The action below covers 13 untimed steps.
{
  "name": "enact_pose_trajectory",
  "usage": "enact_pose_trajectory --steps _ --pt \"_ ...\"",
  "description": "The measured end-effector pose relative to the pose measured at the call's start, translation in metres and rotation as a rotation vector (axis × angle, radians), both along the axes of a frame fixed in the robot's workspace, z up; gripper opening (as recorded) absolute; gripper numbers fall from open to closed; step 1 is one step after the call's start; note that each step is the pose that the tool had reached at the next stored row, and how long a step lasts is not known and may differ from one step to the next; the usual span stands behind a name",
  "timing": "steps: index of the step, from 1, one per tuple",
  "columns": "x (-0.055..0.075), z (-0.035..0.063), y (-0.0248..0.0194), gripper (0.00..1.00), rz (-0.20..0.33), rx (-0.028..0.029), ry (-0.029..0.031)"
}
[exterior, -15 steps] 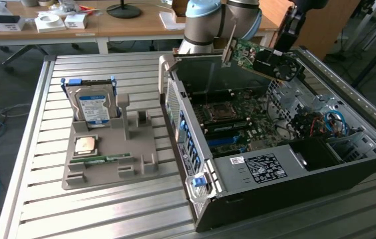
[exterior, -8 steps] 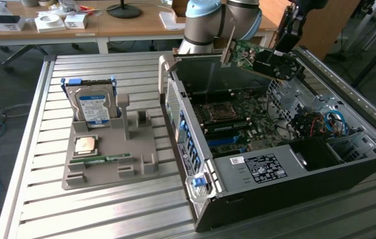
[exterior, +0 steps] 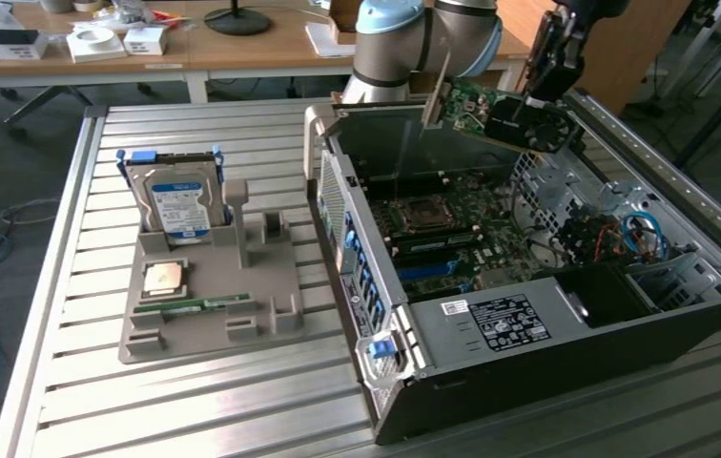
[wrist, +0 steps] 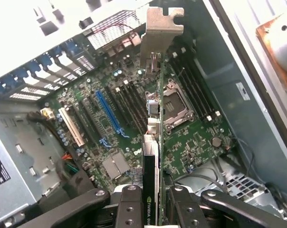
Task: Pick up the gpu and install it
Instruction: 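Insert the gpu into the slot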
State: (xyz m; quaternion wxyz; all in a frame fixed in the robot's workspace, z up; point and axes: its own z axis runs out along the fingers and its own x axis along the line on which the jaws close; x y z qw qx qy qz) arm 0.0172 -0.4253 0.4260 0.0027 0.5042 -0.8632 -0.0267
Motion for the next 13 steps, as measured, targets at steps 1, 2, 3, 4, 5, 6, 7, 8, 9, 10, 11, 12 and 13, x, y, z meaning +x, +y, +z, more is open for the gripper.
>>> enact_pose_trajectory --steps 1,2,3,4,5,6,7,8,9,10,11,12,13 --pt "0.0000 0.0000 0.0000 0.26 0.014 -0.0001 0.0000" --pt "0.0000 -0.0001 0.0000 0.26 0.030 0.0000 0.0000" --pt "0.0000 -0.0001 0.0000 0.26 0.046 0.0000 0.0000" --pt "0.0000 -0.0002 0.0000 0.26 0.062 0.0000 0.0000" --pt "0.0000 -0.0002 0.0000 0.26 0.078 -0.0001 0.0000" --pt "0.0000 -0.0003 0.0000 0.26 0.096 0.0000 0.0000" --pt "0.0000 -0.0003 0.0000 0.26 0.113 -0.0001 0.0000" --pt "0.0000 -0.0004 0.0000 0.26 0.130 -0.0001 0.0000" --pt "0.0000 -0.0004 0.0000 0.26 0.146 -0.0001 0.0000" --pt "0.0000 -0.0005 0.0000 0.26 0.163 0.0000 0.0000" --pt "0.0000 -0.0005 0.0000 0.26 0.179 -0.0001 0.0000" --pt "0.0000 -0.0005 0.0000 0.26 0.195 -0.0001 0.0000" --pt "0.0000 -0.0006 0.0000 0.26 0.212 0.0000 0.0000"
